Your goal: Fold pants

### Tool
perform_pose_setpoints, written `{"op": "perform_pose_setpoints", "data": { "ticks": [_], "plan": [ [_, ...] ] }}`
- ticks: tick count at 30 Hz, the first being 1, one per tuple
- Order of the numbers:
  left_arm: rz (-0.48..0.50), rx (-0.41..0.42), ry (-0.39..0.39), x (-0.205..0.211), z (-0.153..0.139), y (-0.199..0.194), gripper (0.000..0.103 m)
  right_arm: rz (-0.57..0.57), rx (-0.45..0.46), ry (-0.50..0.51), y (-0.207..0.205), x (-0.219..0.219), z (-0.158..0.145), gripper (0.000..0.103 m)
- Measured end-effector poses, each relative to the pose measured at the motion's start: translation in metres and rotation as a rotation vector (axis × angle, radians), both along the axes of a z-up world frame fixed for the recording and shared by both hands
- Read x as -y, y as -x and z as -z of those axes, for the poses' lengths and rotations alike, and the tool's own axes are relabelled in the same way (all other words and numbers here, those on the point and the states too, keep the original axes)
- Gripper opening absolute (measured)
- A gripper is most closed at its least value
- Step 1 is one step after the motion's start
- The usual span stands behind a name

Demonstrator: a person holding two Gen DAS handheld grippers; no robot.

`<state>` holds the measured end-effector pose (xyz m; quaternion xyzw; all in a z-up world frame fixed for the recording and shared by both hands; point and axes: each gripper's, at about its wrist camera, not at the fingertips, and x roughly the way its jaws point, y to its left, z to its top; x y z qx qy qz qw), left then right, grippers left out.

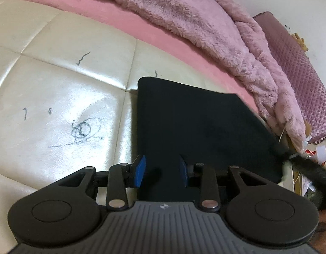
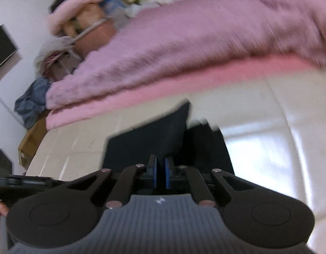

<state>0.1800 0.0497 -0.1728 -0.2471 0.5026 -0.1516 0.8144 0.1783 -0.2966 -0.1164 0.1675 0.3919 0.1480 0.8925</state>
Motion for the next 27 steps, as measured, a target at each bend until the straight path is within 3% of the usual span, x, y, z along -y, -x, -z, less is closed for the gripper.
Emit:
{"op": "perform_pose_setpoints", "data": {
  "ticks": [3,5,7,10,13,18,20,23,27],
  "plan": [
    [0.021,0.028,-0.007,0.003,-0.005,0.001,0.034,-0.019,0.094,-0.020,0.013,-0.002,-0.038,0.002],
    [0.035,0.043,-0.009,0.006,-0.005,-0.001,0.033,-0.006,0.111,0.020,0.021,0.004,-0.048,0.002],
    [0.048,0.050,-0.018,0.012,-0.003,-0.005,0.030,0.029,0.064,0.057,0.020,0.018,-0.030,0.002],
    [0.062,0.069,-0.021,0.022,0.000,-0.012,0.025,0.091,-0.068,0.023,0.010,0.041,0.023,0.002],
    [0.062,0.104,-0.044,0.033,0.003,-0.022,0.024,0.122,-0.105,0.056,0.009,0.048,0.057,0.002],
    [0.073,0.158,-0.146,0.048,0.012,-0.043,0.023,0.142,-0.145,0.062,0.008,0.057,0.080,0.002],
    [0.072,0.157,-0.184,0.052,0.019,-0.051,0.020,0.146,-0.159,0.063,0.008,0.058,0.088,0.002],
    [0.062,0.156,-0.235,0.054,0.028,-0.063,0.008,0.145,-0.155,0.065,0.005,0.059,0.097,0.002],
    [0.076,0.181,-0.267,0.055,0.033,-0.073,0.006,0.131,-0.149,0.084,0.003,0.055,0.102,0.002]
  ]
}}
